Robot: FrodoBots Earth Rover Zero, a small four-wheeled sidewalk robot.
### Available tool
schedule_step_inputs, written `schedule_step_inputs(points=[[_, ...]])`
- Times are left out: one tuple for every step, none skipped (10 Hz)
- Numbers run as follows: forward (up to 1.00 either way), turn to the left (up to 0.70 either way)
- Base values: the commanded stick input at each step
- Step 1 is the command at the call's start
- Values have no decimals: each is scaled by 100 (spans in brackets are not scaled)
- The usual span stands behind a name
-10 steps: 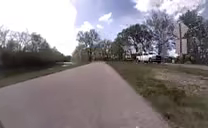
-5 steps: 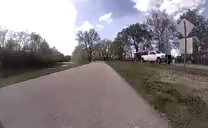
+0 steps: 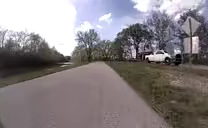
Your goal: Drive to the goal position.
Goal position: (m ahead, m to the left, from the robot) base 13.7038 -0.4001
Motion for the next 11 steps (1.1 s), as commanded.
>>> schedule_step_inputs(points=[[100,0],[100,0],[100,0],[100,0],[100,0],[100,0],[100,0],[100,0],[100,0],[100,0],[100,0]])
